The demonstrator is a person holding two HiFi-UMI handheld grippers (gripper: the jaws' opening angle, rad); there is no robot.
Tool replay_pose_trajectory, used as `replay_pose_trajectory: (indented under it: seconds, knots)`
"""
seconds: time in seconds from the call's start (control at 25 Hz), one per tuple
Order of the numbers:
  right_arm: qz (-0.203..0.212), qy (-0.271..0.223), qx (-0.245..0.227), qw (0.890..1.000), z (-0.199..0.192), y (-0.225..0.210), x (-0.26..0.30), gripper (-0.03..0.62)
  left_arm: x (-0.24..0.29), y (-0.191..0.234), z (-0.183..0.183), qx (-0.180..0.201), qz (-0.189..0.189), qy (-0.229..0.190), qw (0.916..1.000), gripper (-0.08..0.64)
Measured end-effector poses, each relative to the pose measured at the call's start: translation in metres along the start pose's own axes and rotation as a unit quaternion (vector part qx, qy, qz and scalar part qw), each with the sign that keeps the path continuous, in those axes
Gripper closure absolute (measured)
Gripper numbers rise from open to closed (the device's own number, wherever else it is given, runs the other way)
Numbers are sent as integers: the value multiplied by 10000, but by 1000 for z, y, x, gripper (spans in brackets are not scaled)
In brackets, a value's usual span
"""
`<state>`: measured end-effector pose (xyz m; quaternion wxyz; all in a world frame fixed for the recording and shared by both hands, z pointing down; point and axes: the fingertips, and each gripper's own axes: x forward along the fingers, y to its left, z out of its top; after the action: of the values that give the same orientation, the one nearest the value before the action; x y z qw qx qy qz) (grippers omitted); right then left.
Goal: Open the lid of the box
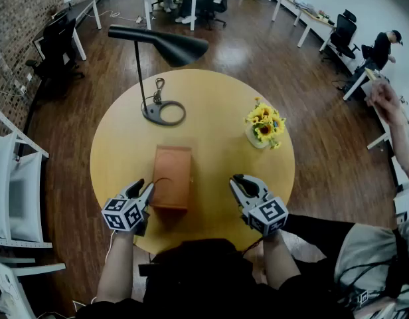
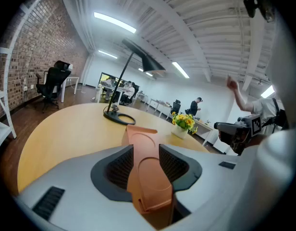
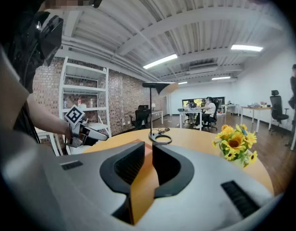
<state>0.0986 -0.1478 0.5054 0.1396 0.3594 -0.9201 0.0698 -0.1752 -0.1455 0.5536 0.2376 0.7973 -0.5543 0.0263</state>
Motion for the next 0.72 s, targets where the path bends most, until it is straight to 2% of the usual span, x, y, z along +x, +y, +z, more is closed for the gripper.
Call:
replay_pose_trajectory:
  seconds: [0.08,0.36,0.52,0.72]
  knots:
    - [98,110,-105,9998,-4,3,10,538,14,4,-13,-57,12,332,9994,354]
    - [305,425,-216,9984,-14,3,35,538,48,20,-35,-228,135,880,9958,353]
    - [370,555,-196,9976,-20,0,45,538,61,21,-52,-294,29,1318,9908,353]
    - [627,1072,-586,9905,-41,6,64,539,64,22,-58,-448,105,1656,9851,350]
